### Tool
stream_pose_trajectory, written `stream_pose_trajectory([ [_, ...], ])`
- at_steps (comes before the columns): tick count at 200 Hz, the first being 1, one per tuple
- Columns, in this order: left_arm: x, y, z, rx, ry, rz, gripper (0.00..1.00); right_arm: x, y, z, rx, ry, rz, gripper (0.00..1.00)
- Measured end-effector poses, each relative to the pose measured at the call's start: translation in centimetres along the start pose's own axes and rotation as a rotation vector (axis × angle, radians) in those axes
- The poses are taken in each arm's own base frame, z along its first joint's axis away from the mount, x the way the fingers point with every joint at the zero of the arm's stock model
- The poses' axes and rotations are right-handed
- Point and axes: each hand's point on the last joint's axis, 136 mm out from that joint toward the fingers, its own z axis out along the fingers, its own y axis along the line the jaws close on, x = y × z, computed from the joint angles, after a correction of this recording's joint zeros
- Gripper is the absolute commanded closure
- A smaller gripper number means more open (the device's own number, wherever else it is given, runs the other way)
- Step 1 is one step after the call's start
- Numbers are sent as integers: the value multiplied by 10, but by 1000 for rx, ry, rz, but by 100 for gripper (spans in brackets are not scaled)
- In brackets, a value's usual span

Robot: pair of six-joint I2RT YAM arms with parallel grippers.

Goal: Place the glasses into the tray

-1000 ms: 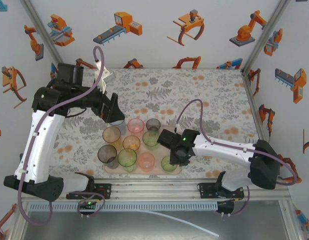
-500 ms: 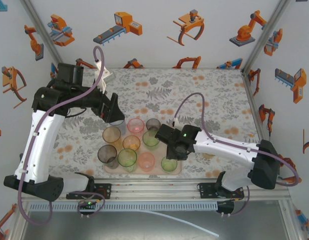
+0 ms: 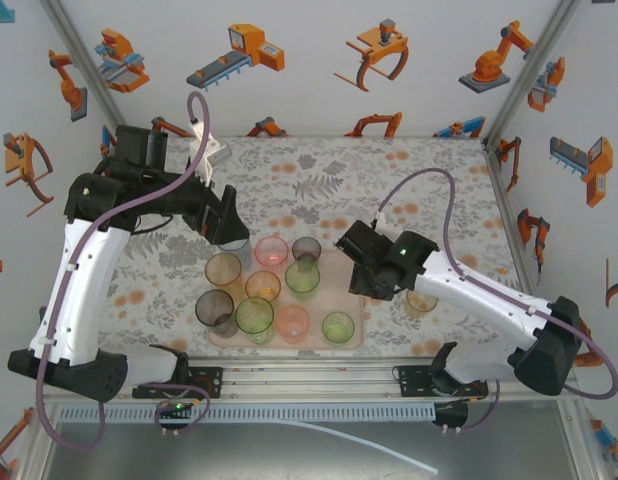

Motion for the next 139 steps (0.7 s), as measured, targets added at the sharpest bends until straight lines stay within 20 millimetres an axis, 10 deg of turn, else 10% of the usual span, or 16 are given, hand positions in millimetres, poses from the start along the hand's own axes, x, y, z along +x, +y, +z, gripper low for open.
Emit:
stream_pose_trajectory([
  [95, -6, 2, -9, -48, -18, 57, 6, -27, -54, -20, 43, -69, 128, 55],
  [139, -7, -3, -21, -73, -44, 85, 25, -32, -78, -34, 66, -115, 179, 56],
])
